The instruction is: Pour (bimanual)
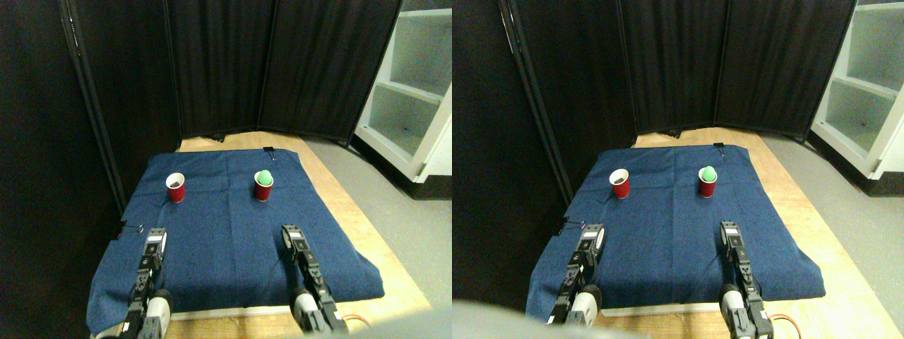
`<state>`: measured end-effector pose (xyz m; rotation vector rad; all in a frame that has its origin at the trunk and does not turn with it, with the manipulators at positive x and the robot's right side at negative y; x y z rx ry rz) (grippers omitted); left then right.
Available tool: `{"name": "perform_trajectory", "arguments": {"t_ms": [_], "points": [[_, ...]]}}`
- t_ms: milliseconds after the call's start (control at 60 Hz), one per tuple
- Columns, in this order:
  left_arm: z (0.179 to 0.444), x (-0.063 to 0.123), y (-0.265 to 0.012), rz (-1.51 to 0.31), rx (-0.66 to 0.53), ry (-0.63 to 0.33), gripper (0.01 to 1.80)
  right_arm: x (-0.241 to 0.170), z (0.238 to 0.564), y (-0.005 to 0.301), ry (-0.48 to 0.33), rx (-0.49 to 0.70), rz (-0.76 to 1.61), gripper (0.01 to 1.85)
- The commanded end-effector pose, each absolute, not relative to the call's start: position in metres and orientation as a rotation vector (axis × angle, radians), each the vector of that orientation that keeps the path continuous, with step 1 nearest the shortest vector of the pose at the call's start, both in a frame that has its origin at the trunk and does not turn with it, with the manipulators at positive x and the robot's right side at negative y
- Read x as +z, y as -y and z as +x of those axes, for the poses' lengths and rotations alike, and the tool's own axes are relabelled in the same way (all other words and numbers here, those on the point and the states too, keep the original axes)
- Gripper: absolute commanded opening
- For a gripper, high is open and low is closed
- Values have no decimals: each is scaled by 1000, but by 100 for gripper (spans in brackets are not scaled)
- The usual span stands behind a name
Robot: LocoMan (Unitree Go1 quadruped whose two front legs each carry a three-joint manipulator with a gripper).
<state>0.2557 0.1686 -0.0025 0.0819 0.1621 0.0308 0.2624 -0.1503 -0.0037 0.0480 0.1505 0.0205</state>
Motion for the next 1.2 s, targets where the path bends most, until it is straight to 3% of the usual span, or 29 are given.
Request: {"name": "perform_trajectory", "arguments": {"t_ms": [17, 467, 650, 933, 1133, 1200], "points": [[257, 1, -167, 80, 16, -130, 33, 0, 263, 150, -126, 23, 39, 56], [260, 4, -169, 100, 11, -156, 38, 1, 267, 149, -141, 24, 50, 58], [263, 7, -174, 68, -19, -98, 65, 4, 272, 148, -67, 69, 105, 52], [271, 26, -182, 6, -41, -41, 61, 28, 276, 146, -23, 75, 178, 50], [278, 29, -181, -167, 26, 2, 69, 32, 282, 147, -17, 84, 261, 52], [282, 29, -182, -250, 62, 7, 73, 31, 285, 147, -43, 28, 347, 57]]}}
